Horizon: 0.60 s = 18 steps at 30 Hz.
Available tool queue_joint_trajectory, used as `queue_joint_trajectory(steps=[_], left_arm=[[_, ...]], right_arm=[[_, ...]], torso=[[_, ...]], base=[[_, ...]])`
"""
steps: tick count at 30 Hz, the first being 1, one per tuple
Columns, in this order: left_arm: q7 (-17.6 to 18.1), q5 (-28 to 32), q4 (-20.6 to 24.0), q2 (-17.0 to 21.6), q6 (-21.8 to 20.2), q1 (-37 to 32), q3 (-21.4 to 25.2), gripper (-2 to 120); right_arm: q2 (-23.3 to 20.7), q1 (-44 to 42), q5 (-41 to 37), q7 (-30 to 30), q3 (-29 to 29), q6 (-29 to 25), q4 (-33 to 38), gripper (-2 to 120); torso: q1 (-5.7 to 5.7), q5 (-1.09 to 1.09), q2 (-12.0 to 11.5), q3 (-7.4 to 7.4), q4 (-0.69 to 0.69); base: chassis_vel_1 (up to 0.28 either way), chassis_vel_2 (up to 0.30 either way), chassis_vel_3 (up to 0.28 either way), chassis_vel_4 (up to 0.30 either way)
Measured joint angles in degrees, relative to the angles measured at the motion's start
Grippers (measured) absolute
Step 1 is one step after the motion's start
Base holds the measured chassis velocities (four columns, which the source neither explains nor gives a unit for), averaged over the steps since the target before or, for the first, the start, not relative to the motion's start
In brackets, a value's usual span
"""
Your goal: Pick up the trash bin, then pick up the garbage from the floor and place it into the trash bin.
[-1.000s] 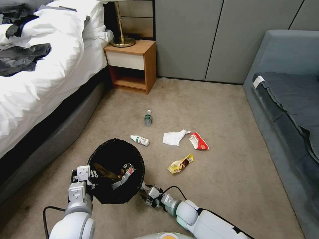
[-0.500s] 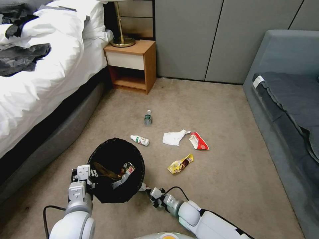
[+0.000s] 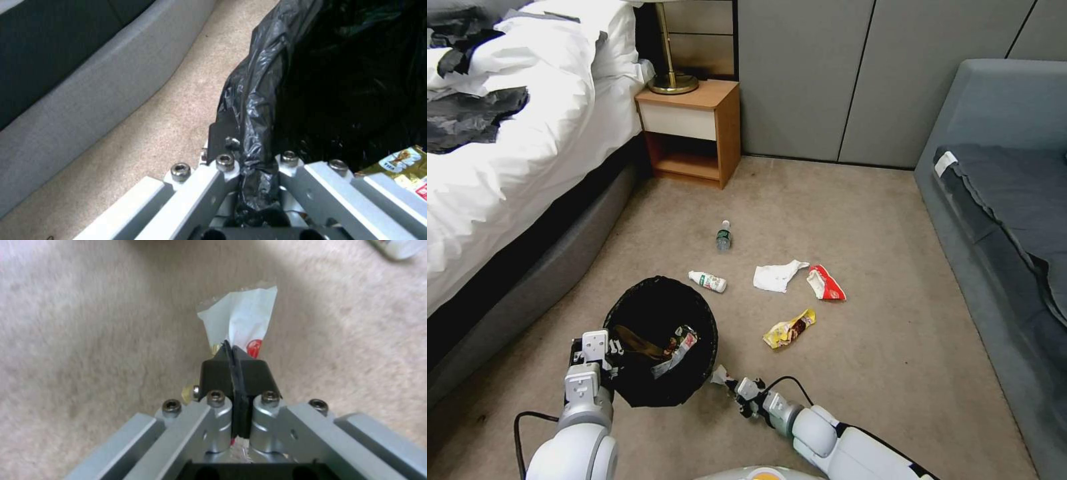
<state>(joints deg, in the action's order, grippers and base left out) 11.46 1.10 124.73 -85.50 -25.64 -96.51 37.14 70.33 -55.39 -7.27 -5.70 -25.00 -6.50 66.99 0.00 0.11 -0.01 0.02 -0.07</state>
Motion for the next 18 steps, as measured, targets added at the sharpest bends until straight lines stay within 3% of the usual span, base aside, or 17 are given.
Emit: queue_joint_trajectory(steps=[8, 18], left_arm=[[-0.02, 0.44, -0.27, 0.47, -0.15, 0.46, 0.22, 0], [-0.02, 0.64, -0.13, 0.71, -0.32, 0.65, 0.05, 0]], right_arm=[[-5.70, -2.64, -0.66, 0.51, 4.40, -0.20, 8.03, 0], [-8.69, -6.63, -2.84, 1.07, 13.06, -1.71, 14.85, 0]], torso=[[0.00, -0.09, 0.00, -0.01, 0.05], [0.00, -0.09, 0.00, -0.02, 0.05]], base=[[0.000, 0.000, 0.000, 0.000], [0.000, 0.000, 0.000, 0.000]])
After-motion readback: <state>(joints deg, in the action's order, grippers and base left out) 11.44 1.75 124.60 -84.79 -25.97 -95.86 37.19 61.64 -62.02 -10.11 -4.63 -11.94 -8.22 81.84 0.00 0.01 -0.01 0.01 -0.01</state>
